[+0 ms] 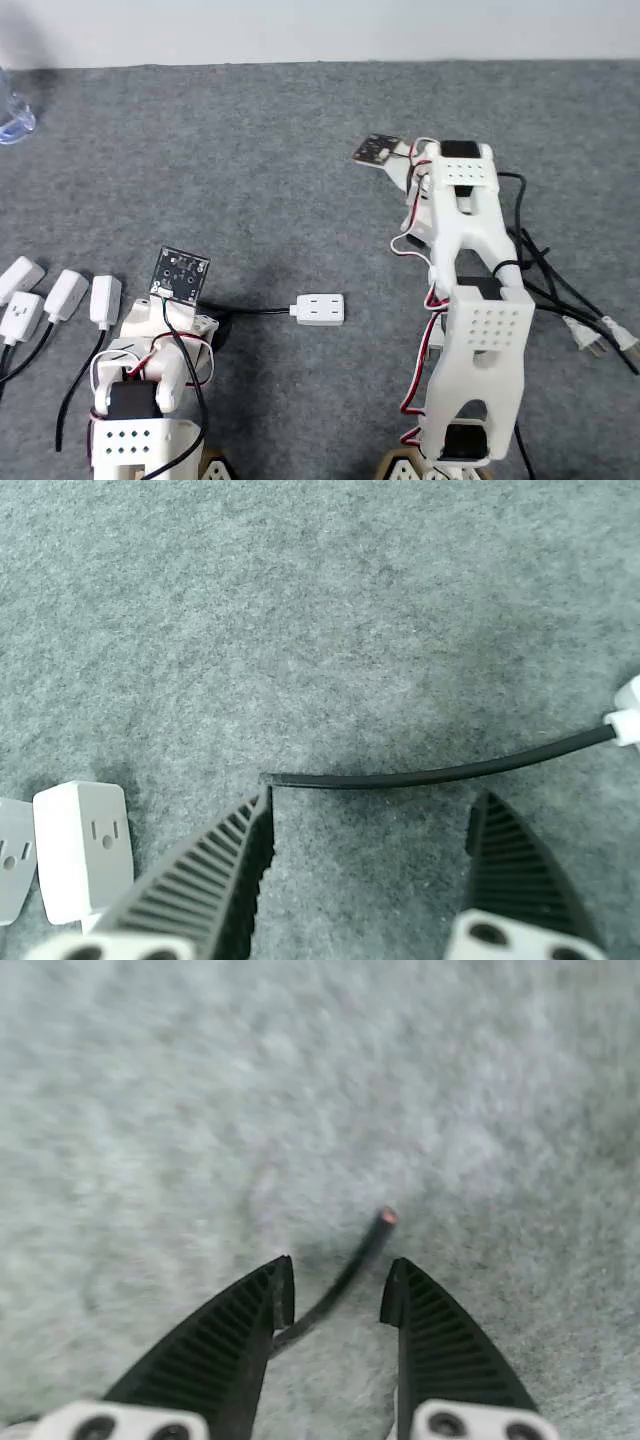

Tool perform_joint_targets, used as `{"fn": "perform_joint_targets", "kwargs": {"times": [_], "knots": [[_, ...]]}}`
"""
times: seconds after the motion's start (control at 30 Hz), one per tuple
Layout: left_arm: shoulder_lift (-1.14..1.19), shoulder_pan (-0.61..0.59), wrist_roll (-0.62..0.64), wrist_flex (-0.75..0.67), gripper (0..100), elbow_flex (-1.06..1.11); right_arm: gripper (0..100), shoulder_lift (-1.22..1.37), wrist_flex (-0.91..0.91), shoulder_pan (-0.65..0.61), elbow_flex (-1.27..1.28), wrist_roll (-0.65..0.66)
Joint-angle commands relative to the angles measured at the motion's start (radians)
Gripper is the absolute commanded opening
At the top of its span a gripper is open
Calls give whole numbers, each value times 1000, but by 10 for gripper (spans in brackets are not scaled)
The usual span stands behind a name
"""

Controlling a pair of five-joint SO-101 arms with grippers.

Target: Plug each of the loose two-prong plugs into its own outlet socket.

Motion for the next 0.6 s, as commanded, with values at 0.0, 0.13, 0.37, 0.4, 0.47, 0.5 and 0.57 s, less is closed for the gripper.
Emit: {"fn": "perform_joint_targets", "kwargs": {"times": [0.0,0.13,0.37,0.4,0.47,0.5,0.57], "knots": [[-12,6,-8,8,295,-10,153,19,-31,18,-54,-3],[-12,6,-8,8,295,-10,0,22,-33,15,-60,-3],[-12,6,-8,8,295,-8,7,-7,-28,41,-152,-9],[-12,6,-8,8,295,-8,8,-8,-30,53,-170,-12],[-12,6,-8,8,295,-8,8,-10,-38,94,-215,-66],[-12,6,-8,8,295,-8,8,-4,-39,120,-247,-100],[-12,6,-8,8,295,-8,8,1,-58,183,-302,-186]]}}
